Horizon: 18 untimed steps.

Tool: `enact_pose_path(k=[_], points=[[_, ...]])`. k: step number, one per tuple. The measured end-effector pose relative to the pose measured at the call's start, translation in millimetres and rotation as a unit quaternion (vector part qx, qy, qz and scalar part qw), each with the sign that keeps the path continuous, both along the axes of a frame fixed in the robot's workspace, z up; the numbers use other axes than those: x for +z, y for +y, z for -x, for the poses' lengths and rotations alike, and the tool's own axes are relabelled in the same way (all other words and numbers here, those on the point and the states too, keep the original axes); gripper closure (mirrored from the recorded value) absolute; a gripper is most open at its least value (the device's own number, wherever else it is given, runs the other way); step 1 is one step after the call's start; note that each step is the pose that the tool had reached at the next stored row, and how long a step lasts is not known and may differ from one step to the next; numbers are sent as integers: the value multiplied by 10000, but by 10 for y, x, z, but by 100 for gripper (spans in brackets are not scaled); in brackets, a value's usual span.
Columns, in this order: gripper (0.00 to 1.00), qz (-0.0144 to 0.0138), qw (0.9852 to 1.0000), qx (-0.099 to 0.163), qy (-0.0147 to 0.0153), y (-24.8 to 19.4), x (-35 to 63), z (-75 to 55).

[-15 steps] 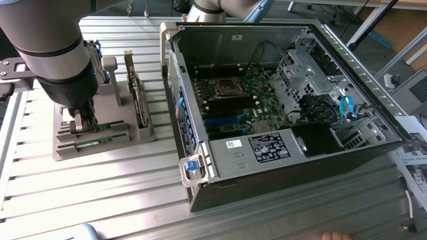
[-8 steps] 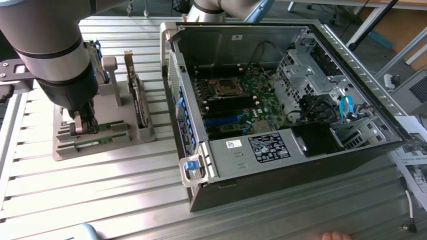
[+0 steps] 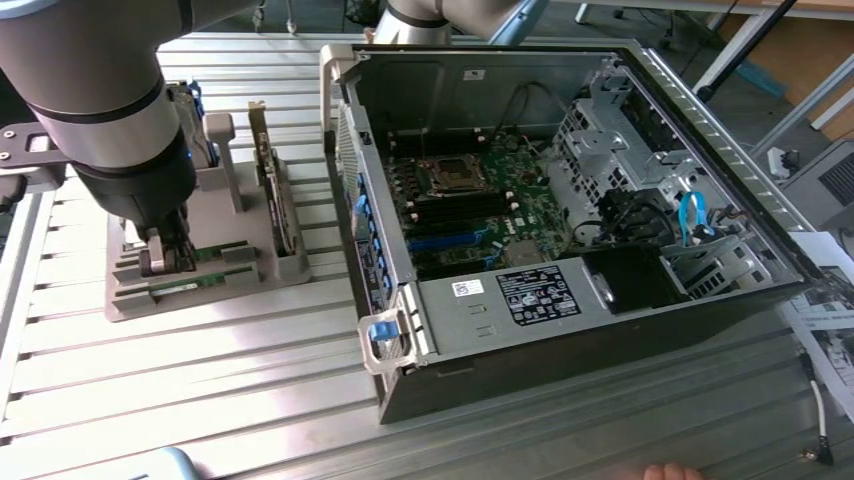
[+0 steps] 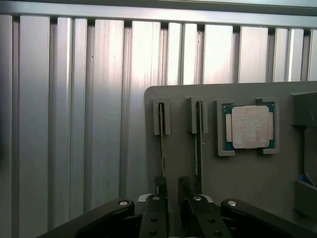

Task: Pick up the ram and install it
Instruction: 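Pick up the ram and move it above insertion slot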

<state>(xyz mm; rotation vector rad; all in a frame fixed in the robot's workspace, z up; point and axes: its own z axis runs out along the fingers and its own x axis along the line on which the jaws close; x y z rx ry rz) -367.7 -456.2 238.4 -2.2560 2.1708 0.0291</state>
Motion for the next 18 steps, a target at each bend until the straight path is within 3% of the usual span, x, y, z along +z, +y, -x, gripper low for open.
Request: enact_pose_path(k=[18], points=[[76, 2, 10000, 48, 2, -26, -75, 0]])
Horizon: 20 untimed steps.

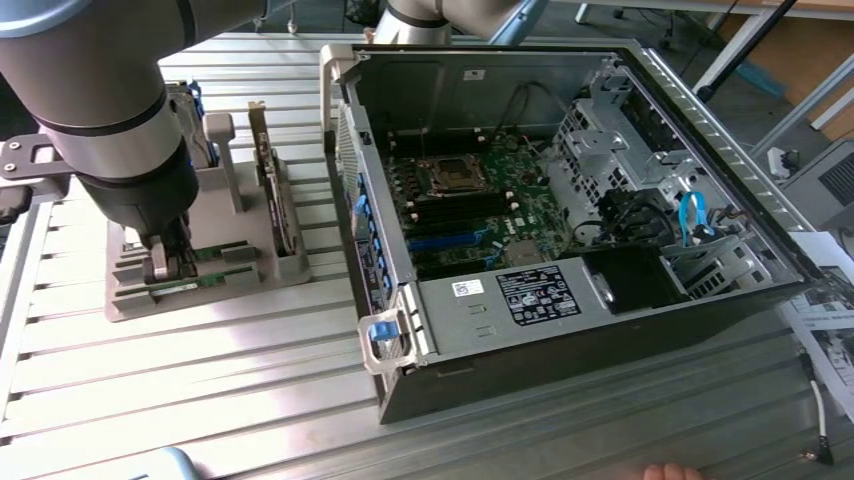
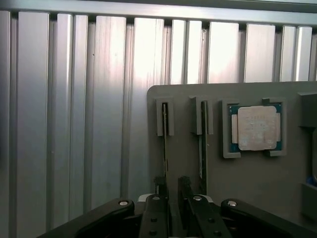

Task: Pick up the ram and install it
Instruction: 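Pick up the ram and move it above insertion slot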

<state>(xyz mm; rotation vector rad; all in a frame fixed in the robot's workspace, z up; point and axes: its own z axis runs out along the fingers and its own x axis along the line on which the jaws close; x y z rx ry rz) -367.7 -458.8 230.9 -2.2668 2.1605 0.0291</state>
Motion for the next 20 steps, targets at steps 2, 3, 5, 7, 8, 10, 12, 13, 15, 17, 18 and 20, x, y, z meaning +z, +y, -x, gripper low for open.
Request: enact_pose_path(k=[2, 3, 5, 7, 8, 10, 12, 13, 15, 17, 18, 20], points=[[76, 0, 10000, 33, 0, 0, 0, 0], [76, 0, 10000, 52, 0, 0, 0, 0], [76, 0, 10000, 64, 0, 0, -1, 0], [76, 0, 10000, 64, 0, 0, -1, 0], [76, 0, 10000, 64, 0, 0, -1, 0], [76, -1, 10000, 65, -1, 0, -1, -1], [76, -1, 10000, 65, -1, 0, -1, -11], [76, -1, 10000, 65, -1, 0, -1, -15], [76, 0, 10000, 65, 0, 0, -1, -27], [76, -1, 10000, 65, 0, 0, -1, -38], [76, -1, 10000, 65, -1, 0, -1, -40], [76, 0, 10000, 64, 0, 0, -1, -41]])
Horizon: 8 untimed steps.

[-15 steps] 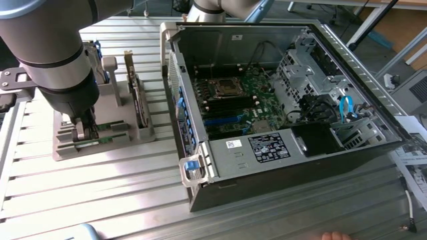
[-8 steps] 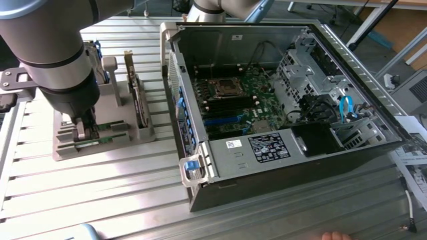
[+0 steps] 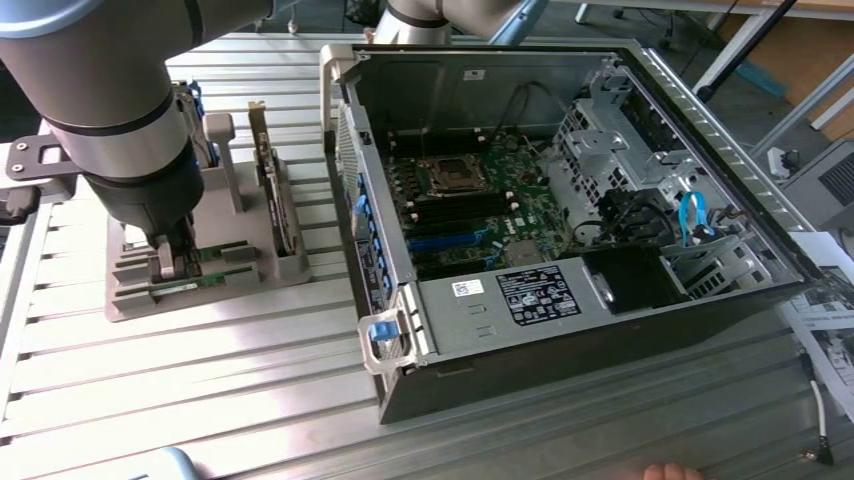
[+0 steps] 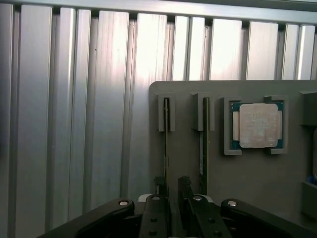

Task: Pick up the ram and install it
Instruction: 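Pick up the ram and move it above insertion slot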

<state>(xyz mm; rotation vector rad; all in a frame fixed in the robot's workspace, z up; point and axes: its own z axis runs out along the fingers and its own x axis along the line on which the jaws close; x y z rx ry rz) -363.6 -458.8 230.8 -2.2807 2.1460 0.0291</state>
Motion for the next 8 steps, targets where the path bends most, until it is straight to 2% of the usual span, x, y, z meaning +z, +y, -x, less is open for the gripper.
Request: enact_pose_path(k=[8], points=[[76, 0, 10000, 1, 0, -5, -35, -1]])
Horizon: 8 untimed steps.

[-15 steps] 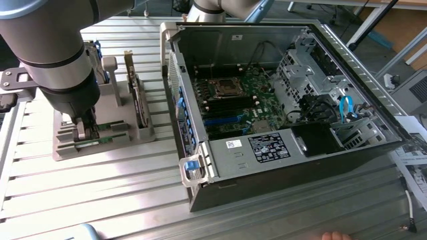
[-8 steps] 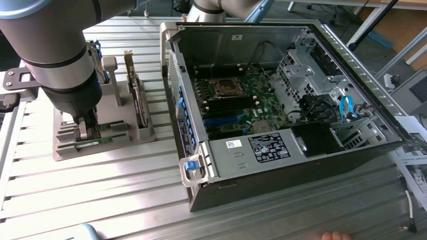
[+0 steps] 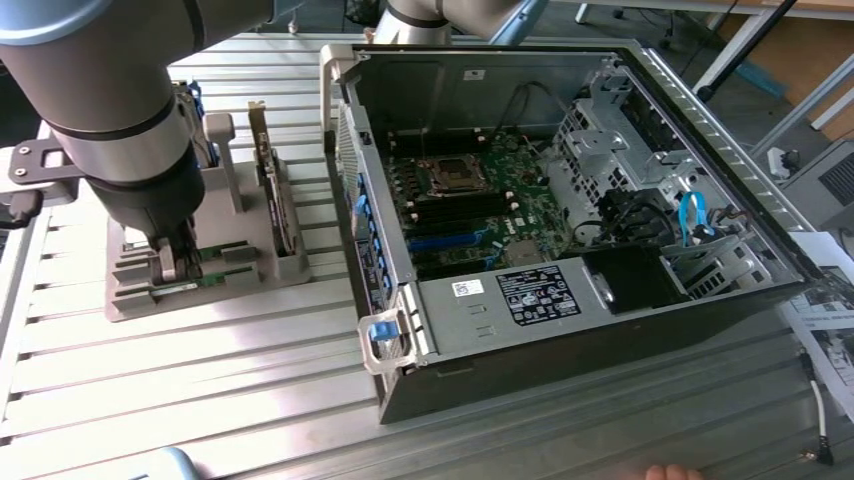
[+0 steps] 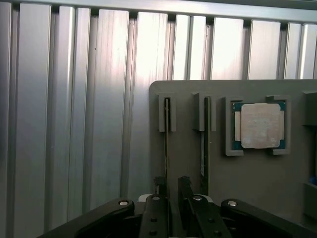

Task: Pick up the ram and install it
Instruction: 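Pick up the ram and move it above insertion slot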

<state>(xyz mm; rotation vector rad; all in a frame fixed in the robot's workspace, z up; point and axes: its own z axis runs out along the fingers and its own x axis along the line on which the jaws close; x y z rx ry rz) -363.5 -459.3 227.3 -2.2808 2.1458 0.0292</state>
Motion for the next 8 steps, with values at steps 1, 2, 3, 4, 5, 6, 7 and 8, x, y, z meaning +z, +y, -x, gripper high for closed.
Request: enact_pose_path(k=[1, 2, 3, 4, 5, 6, 7, 8], points=[[76, 0, 10000, 0, 0, -1, -6, 0], [76, -1, 10000, 0, -1, -2, -13, 0], [76, 0, 10000, 0, 0, -3, -20, 0], [76, 0, 10000, 0, 0, -4, -27, 0], [76, 0, 10000, 0, 0, -5, -35, 0], [76, 0, 10000, 0, 0, -6, -42, 0], [76, 0, 10000, 0, 0, -7, -49, 0], [76, 0, 10000, 0, 0, -8, -55, 0]])
